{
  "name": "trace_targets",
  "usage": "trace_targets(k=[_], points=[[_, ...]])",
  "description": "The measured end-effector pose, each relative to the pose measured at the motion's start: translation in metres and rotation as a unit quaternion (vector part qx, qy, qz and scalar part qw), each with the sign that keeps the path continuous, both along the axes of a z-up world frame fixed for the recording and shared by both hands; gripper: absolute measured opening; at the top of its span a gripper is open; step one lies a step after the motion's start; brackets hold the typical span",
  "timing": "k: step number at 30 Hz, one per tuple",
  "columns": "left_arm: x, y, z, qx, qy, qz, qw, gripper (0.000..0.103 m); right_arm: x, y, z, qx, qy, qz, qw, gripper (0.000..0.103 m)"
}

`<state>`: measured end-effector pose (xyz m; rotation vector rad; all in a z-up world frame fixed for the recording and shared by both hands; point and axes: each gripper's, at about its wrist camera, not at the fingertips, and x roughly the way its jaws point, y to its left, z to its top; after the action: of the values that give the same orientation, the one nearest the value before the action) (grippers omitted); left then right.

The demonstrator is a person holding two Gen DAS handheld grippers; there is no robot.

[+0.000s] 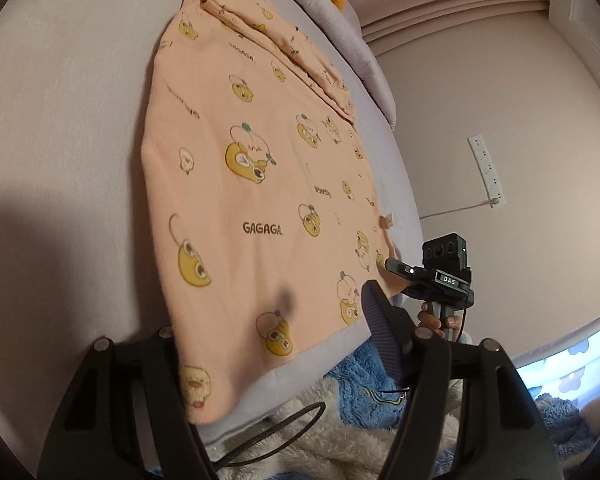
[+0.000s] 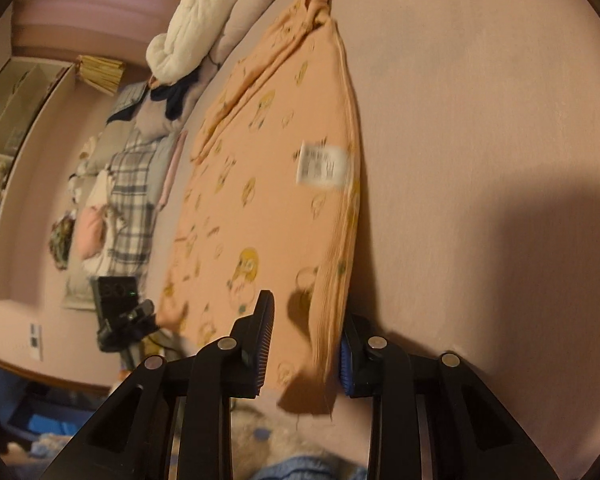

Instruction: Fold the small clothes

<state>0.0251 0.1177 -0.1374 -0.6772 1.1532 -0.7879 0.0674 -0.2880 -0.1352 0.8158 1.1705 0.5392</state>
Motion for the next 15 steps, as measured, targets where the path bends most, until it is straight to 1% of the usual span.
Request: trace_targets(k=[1,2,3,4,5,6,7,9,11,13,15], points=[[0.002,0.000,-0.001,0.003,0.002,0.007,1.0000,0.054,0.002,-0.001,-0.001,0.000,0.002,-0.002,1.000,0.027],[0.005,0.000,-0.003,0.005,0.007,0.012,0.9999,0.048,0.006,-0.002,-0.003,0.002,0.007,-0.004,1.000,0.024],[0.008,0.000,-0.005,0.007,0.013,0.019,0.9997,0.036,0.009,-0.003,-0.004,0.007,0.010,-0.007,1.000,0.022],[0.012,0.001,-0.009,0.012,0.024,0.027,0.9993,0.024,0.012,-0.003,-0.005,0.007,0.011,-0.010,1.000,0.017],[0.014,0.002,-0.012,0.013,0.031,0.033,0.9989,0.019,0.014,-0.003,-0.006,0.001,0.010,-0.009,1.000,0.009],[0.016,0.004,-0.016,0.011,0.041,0.042,0.9982,0.011,0.015,-0.003,-0.007,-0.008,0.009,-0.009,1.000,0.006],[0.015,0.007,-0.017,0.007,0.044,0.046,0.9980,0.007,0.014,-0.005,-0.008,-0.006,0.008,-0.009,1.000,0.003],[0.012,0.011,-0.020,-0.005,0.045,0.053,0.9976,0.006,0.009,-0.008,-0.008,0.009,0.002,-0.011,1.000,0.002],[0.010,0.013,-0.019,-0.012,0.041,0.055,0.9976,0.006,0.005,-0.012,-0.009,0.014,-0.005,-0.008,1.000,0.002],[0.009,0.014,-0.019,-0.045,0.041,0.054,0.9967,0.006,0.003,-0.010,-0.007,0.022,-0.015,-0.008,1.000,0.003],[0.009,0.014,-0.015,-0.077,0.031,0.053,0.9951,0.006,0.005,-0.007,-0.003,0.038,-0.025,-0.008,0.999,0.003]])
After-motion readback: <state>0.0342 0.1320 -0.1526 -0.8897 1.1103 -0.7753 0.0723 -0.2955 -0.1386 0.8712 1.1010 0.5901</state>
